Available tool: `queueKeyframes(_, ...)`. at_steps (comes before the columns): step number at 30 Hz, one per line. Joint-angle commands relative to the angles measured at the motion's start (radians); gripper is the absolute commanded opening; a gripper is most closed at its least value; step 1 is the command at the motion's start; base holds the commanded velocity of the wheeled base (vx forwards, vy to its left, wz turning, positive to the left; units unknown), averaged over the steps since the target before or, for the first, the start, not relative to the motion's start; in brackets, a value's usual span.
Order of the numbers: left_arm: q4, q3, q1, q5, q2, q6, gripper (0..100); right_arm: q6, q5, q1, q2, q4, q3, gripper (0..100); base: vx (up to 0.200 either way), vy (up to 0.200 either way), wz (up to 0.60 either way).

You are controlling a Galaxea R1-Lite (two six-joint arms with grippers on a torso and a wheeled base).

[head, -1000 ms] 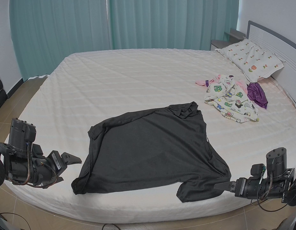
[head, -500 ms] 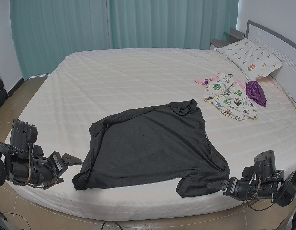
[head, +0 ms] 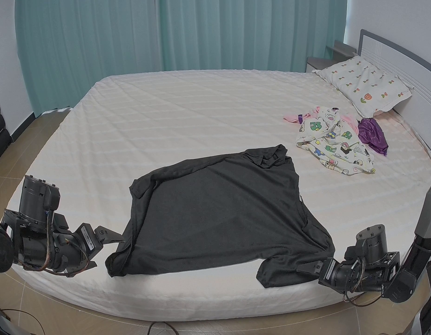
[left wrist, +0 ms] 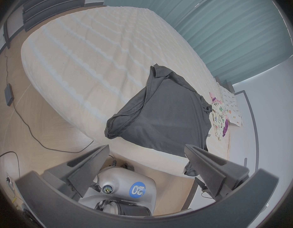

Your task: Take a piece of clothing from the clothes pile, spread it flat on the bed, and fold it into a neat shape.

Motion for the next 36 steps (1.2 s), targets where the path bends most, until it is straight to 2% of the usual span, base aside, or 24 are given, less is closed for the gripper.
queueKeyframes(1, -0.029, 0.011, 0.001, 0.001, 0.012, 0.000, 100, 0.033, 0.000, -0.004, 0.028, -0.056, 0.003, 0, 0.000, 0.000, 0.00)
queueKeyframes(6, -0.032, 0.013, 0.001, -0.001, 0.015, -0.002, 100, 0.047, -0.011, -0.009, 0.082, -0.074, -0.003, 0, 0.000, 0.000, 0.00)
queueKeyframes(16, -0.032, 0.013, 0.001, -0.001, 0.017, -0.002, 100, 0.034, -0.026, -0.007, 0.063, -0.088, 0.028, 0, 0.000, 0.000, 0.00)
queueKeyframes(20, -0.032, 0.013, 0.001, -0.001, 0.014, -0.002, 100, 0.002, -0.024, -0.009, 0.042, -0.091, 0.048, 0, 0.000, 0.000, 0.00)
queueKeyframes(21, -0.032, 0.013, 0.001, -0.001, 0.014, -0.002, 100, -0.002, -0.023, -0.009, 0.033, -0.090, 0.048, 100, 0.000, 0.000, 0.00)
queueKeyframes(30, -0.034, 0.016, -0.001, -0.001, 0.023, -0.002, 100, 0.004, -0.024, -0.012, 0.073, -0.104, 0.025, 100, 0.000, 0.000, 0.00)
queueKeyframes(36, -0.034, 0.014, 0.001, -0.001, 0.029, -0.002, 100, 0.024, -0.024, -0.030, 0.106, -0.165, 0.008, 100, 0.000, 0.000, 0.00)
